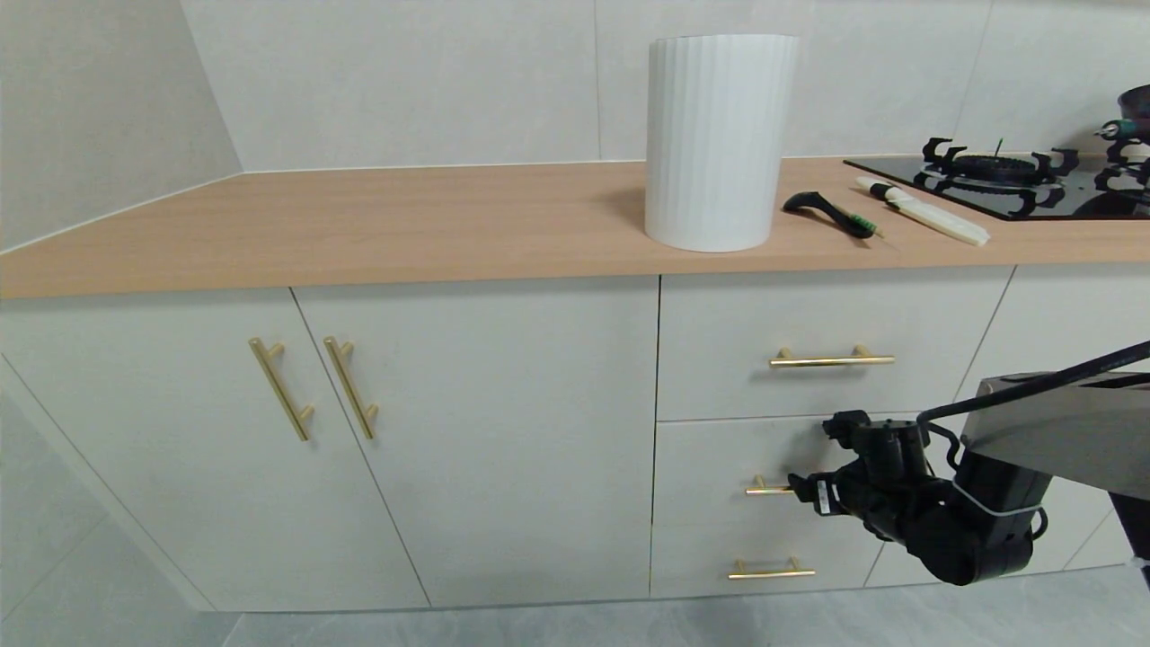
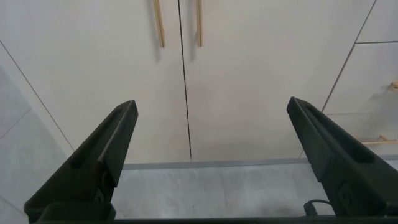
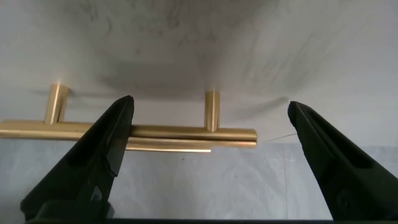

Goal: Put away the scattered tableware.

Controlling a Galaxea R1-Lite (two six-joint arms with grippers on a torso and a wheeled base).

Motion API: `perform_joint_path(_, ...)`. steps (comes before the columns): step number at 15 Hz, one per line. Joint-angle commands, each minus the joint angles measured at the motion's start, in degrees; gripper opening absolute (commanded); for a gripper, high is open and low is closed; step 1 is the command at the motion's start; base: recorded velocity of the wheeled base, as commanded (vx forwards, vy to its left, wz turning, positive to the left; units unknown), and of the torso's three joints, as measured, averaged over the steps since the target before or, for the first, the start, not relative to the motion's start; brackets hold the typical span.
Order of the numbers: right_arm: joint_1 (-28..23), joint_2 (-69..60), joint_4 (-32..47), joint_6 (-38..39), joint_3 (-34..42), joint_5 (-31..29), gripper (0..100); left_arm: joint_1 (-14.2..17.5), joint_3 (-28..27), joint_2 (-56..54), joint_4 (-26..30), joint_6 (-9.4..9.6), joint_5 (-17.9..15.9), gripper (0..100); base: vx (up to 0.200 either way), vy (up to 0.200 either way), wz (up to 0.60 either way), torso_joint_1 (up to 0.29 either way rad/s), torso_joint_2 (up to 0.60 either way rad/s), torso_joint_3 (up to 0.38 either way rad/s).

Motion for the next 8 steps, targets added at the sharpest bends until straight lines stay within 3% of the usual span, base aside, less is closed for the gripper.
perform_joint_path(1, 0.03, 0.58, 0.31, -0.18, 0.25, -0.24, 100, 0.0, 0.0, 0.02, -0.02, -0.07, 0.01, 100, 0.0, 0.0, 0.0, 0.0, 0.0, 0.0)
perform_joint_path(8, 0.12, 0.32, 1.37, -0.8, 1.66, -0.24, 100, 0.0, 0.0, 0.02, -0.02, 0.02, 0.01, 100, 0.0, 0.0, 0.0, 0.0, 0.0, 0.0)
